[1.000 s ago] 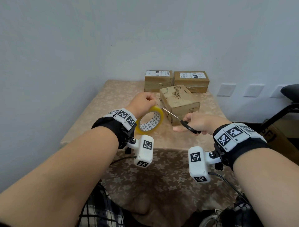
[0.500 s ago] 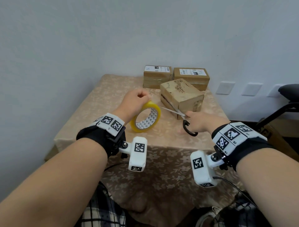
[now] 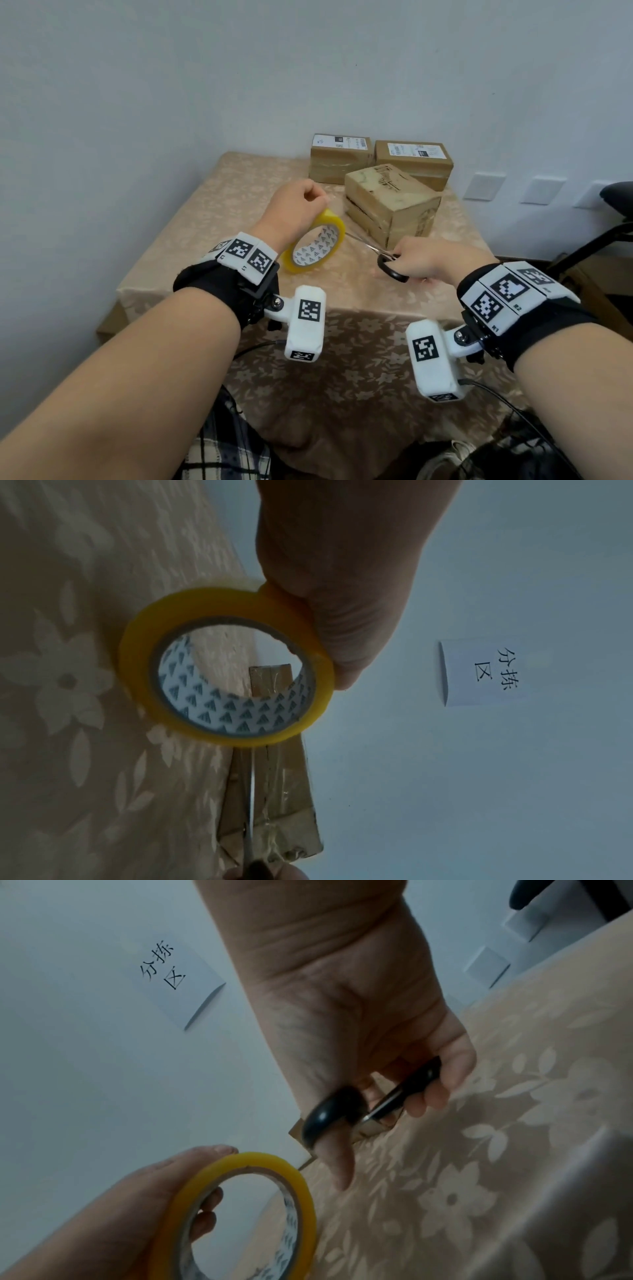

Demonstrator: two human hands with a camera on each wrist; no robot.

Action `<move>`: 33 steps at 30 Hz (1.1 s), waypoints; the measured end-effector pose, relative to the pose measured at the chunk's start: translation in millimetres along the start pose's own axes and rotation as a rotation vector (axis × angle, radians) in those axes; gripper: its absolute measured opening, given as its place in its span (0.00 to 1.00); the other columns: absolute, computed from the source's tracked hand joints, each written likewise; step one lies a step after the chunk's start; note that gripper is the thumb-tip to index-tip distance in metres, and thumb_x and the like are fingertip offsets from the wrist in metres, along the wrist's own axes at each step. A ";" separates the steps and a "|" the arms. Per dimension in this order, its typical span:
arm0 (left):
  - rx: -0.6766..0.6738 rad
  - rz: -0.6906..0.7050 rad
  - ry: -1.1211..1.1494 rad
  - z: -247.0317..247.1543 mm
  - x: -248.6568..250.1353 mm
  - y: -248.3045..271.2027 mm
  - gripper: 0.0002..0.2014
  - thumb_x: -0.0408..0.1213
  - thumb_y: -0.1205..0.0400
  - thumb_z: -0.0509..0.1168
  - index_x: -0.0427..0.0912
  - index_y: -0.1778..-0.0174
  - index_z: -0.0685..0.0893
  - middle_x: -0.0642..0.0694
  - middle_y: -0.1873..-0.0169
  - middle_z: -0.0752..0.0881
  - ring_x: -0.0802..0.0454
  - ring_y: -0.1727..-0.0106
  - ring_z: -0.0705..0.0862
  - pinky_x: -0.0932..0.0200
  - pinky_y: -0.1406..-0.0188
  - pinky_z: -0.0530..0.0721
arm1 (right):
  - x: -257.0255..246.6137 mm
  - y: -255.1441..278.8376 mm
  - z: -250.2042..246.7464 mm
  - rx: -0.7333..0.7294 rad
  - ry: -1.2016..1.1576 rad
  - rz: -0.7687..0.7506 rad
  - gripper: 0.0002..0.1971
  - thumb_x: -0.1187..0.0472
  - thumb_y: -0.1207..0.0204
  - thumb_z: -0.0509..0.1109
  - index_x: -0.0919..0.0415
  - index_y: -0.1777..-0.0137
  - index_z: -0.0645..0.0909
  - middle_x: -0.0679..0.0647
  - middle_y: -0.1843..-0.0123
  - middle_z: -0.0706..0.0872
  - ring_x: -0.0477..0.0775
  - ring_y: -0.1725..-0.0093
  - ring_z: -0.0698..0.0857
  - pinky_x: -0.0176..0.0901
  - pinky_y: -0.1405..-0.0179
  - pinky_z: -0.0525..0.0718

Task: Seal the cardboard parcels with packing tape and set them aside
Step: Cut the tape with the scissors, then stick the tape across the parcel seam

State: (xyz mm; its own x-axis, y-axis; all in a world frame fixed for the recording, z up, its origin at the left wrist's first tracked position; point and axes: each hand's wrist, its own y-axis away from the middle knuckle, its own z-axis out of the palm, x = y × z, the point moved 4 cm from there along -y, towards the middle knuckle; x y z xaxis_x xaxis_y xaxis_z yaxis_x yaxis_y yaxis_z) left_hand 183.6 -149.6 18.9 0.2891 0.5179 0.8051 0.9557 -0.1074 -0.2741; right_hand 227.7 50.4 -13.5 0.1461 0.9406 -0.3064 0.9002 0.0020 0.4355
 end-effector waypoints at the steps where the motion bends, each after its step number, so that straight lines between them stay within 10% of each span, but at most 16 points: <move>1: 0.022 0.016 -0.062 -2.9 0.3 0.1 0.06 0.35 0.19 0.64 0.43 0.61 0.82 0.56 0.66 0.81 0.58 0.61 0.79 0.67 0.63 0.74 | -3.8 1.2 1.9 0.006 -0.056 -0.016 0.22 0.41 0.29 0.72 0.62 0.64 0.76 0.54 0.72 0.77 0.55 0.75 0.75 0.37 0.72 0.74; 5: 0.146 0.082 -0.296 -17.0 -1.1 2.2 0.08 0.37 0.18 0.61 0.42 0.59 0.84 0.50 0.57 0.85 0.52 0.54 0.81 0.54 0.55 0.80 | -25.0 -0.2 8.2 0.171 -0.235 -0.059 0.17 0.54 0.24 0.74 0.65 0.48 0.74 0.57 0.63 0.81 0.50 0.80 0.83 0.35 0.84 0.76; 9: 0.183 0.091 -0.341 -22.9 -10.4 0.4 0.07 0.38 0.18 0.61 0.42 0.57 0.84 0.49 0.52 0.83 0.52 0.52 0.80 0.50 0.51 0.81 | -52.9 -8.5 15.9 0.381 0.145 -0.066 0.16 0.56 0.23 0.71 0.62 0.66 0.70 0.54 0.69 0.75 0.55 0.70 0.79 0.43 0.78 0.75; 17: 0.148 0.106 -0.361 -15.3 -6.0 -9.4 0.08 0.38 0.17 0.61 0.43 0.57 0.84 0.51 0.55 0.84 0.53 0.53 0.81 0.56 0.55 0.79 | -78.8 -14.3 3.9 0.284 0.188 -0.258 0.13 0.59 0.21 0.65 0.63 0.67 0.77 0.56 0.69 0.80 0.56 0.69 0.79 0.45 0.68 0.80; 22: 0.157 0.104 -0.334 -7.0 -5.9 -13.8 0.08 0.39 0.17 0.61 0.43 0.57 0.83 0.49 0.52 0.83 0.52 0.52 0.80 0.58 0.54 0.77 | -52.0 -8.6 -50.1 0.908 0.097 -0.293 0.13 0.51 0.17 0.58 0.56 0.49 0.81 0.52 0.52 0.85 0.57 0.48 0.81 0.49 0.55 0.77; 25: 0.154 0.106 -0.348 0.5 -3.7 -14.7 0.07 0.40 0.18 0.60 0.44 0.57 0.83 0.49 0.51 0.83 0.53 0.51 0.80 0.56 0.54 0.78 | -24.8 -33.2 -49.6 0.783 0.217 -0.170 0.21 0.45 0.16 0.53 0.49 0.27 0.74 0.58 0.22 0.70 0.66 0.21 0.63 0.67 0.23 0.54; 27: 0.144 0.105 -0.360 6.0 -3.4 -16.5 0.08 0.40 0.18 0.60 0.45 0.57 0.84 0.49 0.50 0.83 0.52 0.51 0.80 0.56 0.54 0.79 | -15.3 -48.6 -36.0 0.658 0.197 -0.094 0.22 0.44 0.16 0.51 0.43 0.23 0.68 0.51 0.15 0.57 0.68 0.17 0.51 0.76 0.23 0.41; 33: 0.123 0.111 -0.347 14.6 -1.0 -19.5 0.08 0.42 0.17 0.61 0.44 0.53 0.84 0.48 0.49 0.82 0.51 0.50 0.81 0.53 0.49 0.80 | -16.0 -56.5 -27.0 0.656 0.208 -0.046 0.23 0.41 0.19 0.60 0.42 0.26 0.69 0.51 0.17 0.62 0.67 0.19 0.56 0.80 0.25 0.50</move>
State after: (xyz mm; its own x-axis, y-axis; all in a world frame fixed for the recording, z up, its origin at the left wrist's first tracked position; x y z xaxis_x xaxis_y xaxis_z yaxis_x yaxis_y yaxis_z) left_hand 163.9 -135.6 15.8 0.3340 0.7676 0.5471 0.8999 -0.0869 -0.4275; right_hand 163.4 44.4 -10.4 0.0786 0.9903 -0.1147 0.9754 -0.1001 -0.1962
